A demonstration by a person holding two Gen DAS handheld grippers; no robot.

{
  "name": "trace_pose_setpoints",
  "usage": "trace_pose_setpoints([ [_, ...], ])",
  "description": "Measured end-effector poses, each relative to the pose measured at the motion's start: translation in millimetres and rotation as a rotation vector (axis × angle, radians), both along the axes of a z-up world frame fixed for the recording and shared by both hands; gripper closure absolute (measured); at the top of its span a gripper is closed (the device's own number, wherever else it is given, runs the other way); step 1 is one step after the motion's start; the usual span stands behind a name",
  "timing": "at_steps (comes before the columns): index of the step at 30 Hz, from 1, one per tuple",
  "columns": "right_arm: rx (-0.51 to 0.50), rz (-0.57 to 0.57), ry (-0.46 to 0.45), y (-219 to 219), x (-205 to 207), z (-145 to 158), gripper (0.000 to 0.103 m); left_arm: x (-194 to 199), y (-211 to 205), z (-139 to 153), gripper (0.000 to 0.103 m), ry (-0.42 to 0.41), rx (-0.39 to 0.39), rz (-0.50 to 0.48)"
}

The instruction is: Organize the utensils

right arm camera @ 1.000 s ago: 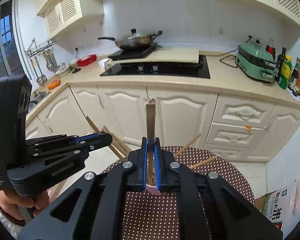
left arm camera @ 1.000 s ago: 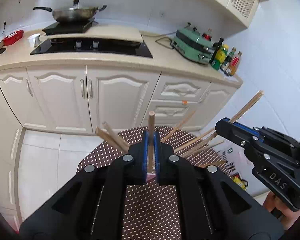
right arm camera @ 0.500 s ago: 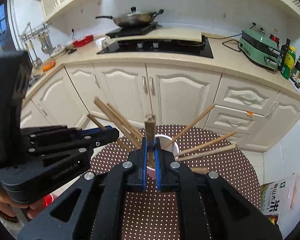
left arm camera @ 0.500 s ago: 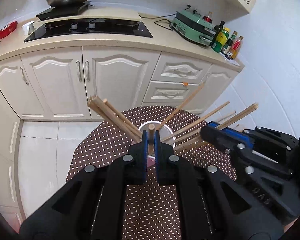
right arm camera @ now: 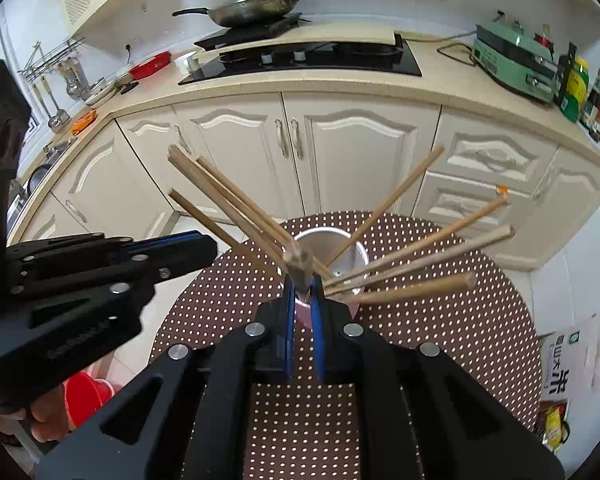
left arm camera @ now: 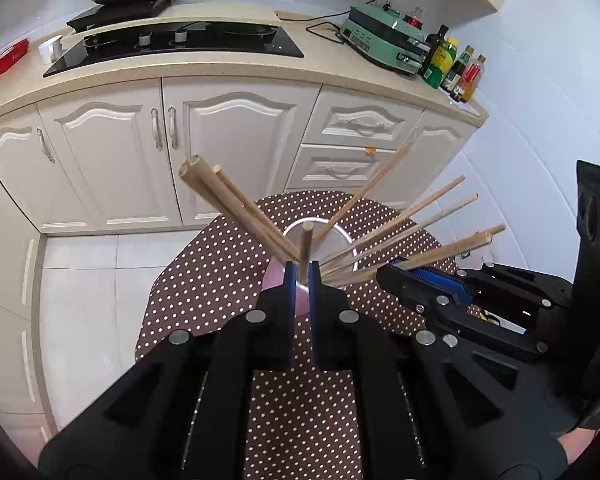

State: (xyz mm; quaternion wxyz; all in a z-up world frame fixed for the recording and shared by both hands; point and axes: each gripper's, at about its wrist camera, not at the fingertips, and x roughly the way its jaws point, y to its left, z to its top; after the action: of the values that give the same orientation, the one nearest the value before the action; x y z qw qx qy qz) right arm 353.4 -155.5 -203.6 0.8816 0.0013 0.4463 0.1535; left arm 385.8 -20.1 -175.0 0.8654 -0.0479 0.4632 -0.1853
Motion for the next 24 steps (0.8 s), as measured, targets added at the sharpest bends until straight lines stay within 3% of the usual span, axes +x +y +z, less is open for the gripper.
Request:
trace_pose_setpoints([
  [10,0.046,-0.056,-0.034,-3.9,-21.5,13.8,0.092,-16.4,17.0,8.0,0.096,-0.022,0.029,0.01],
  [24,0.105,-0.084,-0.203,-12.0,-89.1,68.9,0.081,-66.7,19.2,46.3,0.096,-0.128,0.067,0.058],
])
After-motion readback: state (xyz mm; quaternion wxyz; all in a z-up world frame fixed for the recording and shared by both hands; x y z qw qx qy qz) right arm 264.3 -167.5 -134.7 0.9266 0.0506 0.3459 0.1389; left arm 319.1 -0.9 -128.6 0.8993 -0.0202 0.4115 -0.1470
